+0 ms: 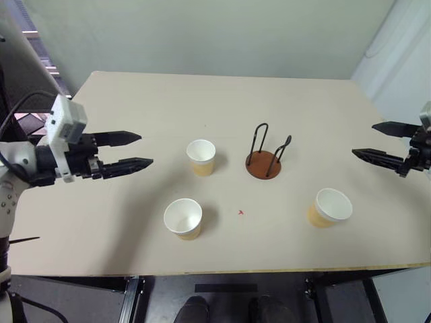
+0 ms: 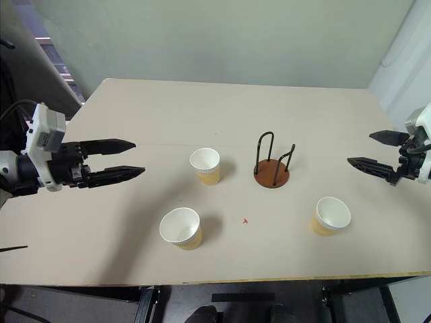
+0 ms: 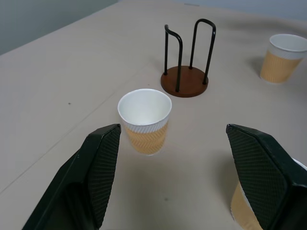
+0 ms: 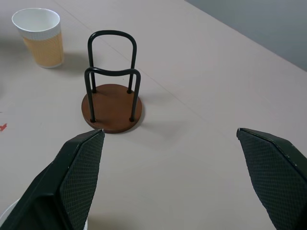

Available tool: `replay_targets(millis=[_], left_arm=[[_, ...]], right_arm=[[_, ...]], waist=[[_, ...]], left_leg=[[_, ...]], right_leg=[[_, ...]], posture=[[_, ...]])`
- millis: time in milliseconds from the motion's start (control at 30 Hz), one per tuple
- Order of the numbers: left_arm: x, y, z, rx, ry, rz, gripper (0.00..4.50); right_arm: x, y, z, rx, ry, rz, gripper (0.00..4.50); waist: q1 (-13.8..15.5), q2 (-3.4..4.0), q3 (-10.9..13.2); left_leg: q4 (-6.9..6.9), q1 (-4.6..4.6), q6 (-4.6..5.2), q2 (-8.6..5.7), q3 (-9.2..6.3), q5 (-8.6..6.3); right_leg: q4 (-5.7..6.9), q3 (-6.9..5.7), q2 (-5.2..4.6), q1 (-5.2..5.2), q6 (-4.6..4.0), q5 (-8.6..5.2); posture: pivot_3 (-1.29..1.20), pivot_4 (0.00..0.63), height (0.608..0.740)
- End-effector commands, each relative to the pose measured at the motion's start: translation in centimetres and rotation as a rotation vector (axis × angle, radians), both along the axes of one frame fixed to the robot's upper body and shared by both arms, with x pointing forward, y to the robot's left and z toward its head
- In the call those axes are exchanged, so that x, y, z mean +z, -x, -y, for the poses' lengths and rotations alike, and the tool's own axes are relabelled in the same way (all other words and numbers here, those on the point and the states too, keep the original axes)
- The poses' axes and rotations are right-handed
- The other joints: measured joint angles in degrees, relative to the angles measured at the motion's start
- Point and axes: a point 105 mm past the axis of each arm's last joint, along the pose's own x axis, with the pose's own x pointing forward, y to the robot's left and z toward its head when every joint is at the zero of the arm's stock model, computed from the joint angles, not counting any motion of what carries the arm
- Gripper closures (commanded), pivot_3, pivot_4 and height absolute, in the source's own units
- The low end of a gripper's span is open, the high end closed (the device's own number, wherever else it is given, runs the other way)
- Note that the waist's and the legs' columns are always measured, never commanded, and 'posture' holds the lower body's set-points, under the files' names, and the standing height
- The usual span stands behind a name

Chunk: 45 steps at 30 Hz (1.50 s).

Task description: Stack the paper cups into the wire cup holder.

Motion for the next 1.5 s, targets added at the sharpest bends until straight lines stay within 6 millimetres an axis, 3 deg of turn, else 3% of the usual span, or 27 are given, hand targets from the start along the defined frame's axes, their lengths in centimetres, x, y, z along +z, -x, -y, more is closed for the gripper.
replay_targets(millis=[33, 300, 500, 767, 1100, 1300, 1500], left_arm=[[0.8, 0.2, -0.6, 0.004, -0.009, 0.049, 0.76], [0.5, -0.1, -0.9, -0.005, -0.009, 0.046, 0.76], [0.1, -0.3, -0.8, -0.013, -0.002, 0.053, 0.76], [-0.4, 0.2, 0.1, -0.043, -0.002, 0.058, 0.76], [-1.1, 0.4, 0.6, -0.032, 0.001, 0.05, 0.76], [-1.1, 0.5, 0.9, -0.029, -0.009, 0.054, 0.76], [-0.5, 0.8, 1.1, -0.035, -0.005, 0.066, 0.76]], right_arm=[[1.6, 0.5, 0.1, -0.002, -0.011, 0.057, 0.01], [1.3, 0.4, -0.8, 0.016, -0.038, 0.046, 0.01], [-0.3, -0.5, -5.8, 0.084, -0.117, -0.023, 0.01], [-3.3, -0.7, -9.5, 0.103, -0.176, -0.212, 0.01], [-5.5, -3.0, -11.1, -0.017, -0.231, -0.304, 0.01], [-6.2, -4.0, -12.6, -0.002, -0.241, -0.311, 0.01], [-5.8, -5.8, -13.5, -0.002, -0.272, -0.248, 0.01]], waist=[[0.0, 0.0, 0.0], [0.0, 0.0, 0.0], [-0.3, 0.01, 0.0], [-0.1, -0.03, 0.0], [-0.2, -0.04, 0.0], [-0.2, -0.04, 0.0], [-0.2, -0.03, 0.0]], left_leg=[[0.0, 0.0, 0.0, 0.0, 0.0, 0.0], [0.0, 0.0, 0.0, 0.01, 0.0, 0.0], [0.01, 0.11, -0.02, 0.07, 0.07, 0.01], [0.01, 0.0, -0.05, 0.09, -0.04, 0.02], [0.02, 0.03, -0.09, 0.12, -0.13, 0.03], [0.02, 0.0, -0.09, 0.13, -0.19, 0.03], [0.02, 0.0, -0.11, 0.12, -0.2, 0.03]], right_leg=[[0.0, 0.0, 0.0, 0.0, 0.0, 0.0], [0.0, 0.0, 0.01, 0.0, 0.0, 0.0], [0.04, 0.04, 0.08, 0.0, 0.0, 0.0], [-0.02, -0.02, 0.09, -0.02, 0.01, 0.0], [0.03, -0.02, 0.1, -0.07, 0.02, 0.01], [0.02, -0.04, 0.1, -0.1, 0.02, 0.02], [0.04, -0.05, 0.11, -0.11, 0.02, 0.02]], posture=[[0.0, 0.15, 0.74], [0.0, 0.15, 0.74], [0.0, 0.15, 0.74], [0.0, 0.15, 0.74], [0.0, 0.15, 0.74], [0.0, 0.15, 0.74], [0.0, 0.15, 0.74]])
